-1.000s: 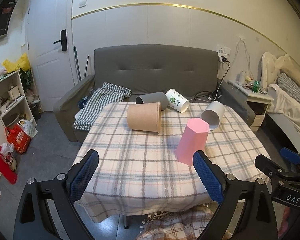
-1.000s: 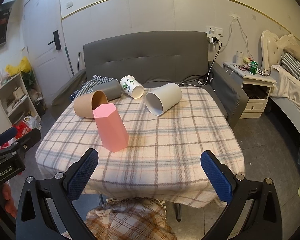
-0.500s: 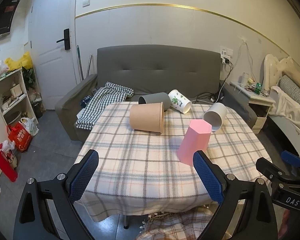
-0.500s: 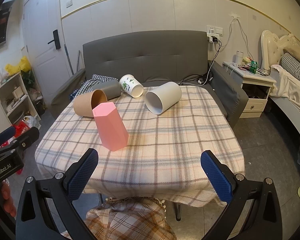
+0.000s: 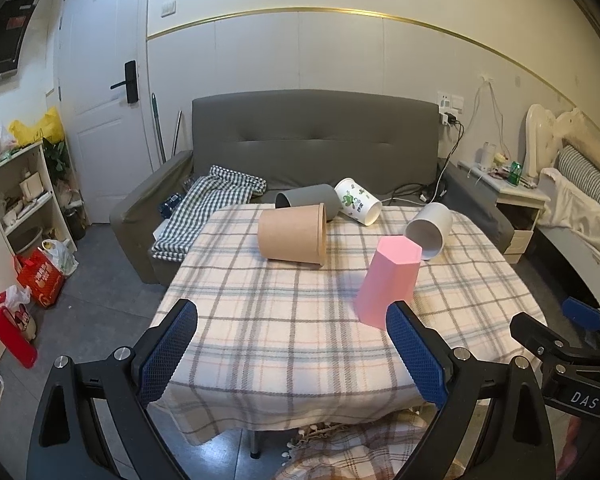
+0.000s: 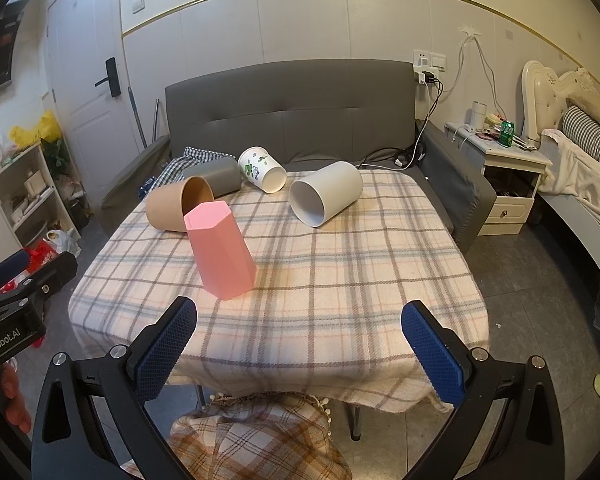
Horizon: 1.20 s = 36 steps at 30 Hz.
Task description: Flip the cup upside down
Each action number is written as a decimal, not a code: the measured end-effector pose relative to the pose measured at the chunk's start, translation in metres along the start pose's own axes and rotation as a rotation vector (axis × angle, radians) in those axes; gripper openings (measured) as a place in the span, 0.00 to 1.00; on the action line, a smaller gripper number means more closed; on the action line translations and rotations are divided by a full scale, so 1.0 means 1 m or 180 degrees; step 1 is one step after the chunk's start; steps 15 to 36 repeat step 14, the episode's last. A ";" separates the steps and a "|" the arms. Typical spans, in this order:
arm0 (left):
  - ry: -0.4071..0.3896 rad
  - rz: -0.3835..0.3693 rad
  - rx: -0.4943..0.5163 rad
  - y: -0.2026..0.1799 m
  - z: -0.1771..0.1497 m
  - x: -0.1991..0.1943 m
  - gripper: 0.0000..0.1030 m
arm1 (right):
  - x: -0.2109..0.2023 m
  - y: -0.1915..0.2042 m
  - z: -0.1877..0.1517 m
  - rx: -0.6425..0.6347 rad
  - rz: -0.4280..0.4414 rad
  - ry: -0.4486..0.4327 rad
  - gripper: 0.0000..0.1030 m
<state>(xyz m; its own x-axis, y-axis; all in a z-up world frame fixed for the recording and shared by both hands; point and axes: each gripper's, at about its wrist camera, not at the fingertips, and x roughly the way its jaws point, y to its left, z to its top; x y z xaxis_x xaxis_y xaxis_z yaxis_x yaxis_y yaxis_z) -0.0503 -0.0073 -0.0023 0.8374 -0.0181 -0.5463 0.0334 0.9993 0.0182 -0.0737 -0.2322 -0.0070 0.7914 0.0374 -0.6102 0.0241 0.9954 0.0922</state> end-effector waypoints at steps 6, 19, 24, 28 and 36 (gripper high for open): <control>0.0018 -0.0004 -0.0023 0.000 -0.001 0.000 0.95 | 0.000 -0.001 -0.002 0.0001 -0.0004 0.0007 1.00; 0.0010 -0.0028 -0.0024 0.002 -0.002 0.000 0.95 | 0.000 -0.001 -0.002 -0.0004 -0.0006 0.0006 1.00; 0.0010 -0.0028 -0.0024 0.002 -0.002 0.000 0.95 | 0.000 -0.001 -0.002 -0.0004 -0.0006 0.0006 1.00; 0.0010 -0.0028 -0.0024 0.002 -0.002 0.000 0.95 | 0.000 -0.001 -0.002 -0.0004 -0.0006 0.0006 1.00; 0.0010 -0.0028 -0.0024 0.002 -0.002 0.000 0.95 | 0.000 -0.001 -0.002 -0.0004 -0.0006 0.0006 1.00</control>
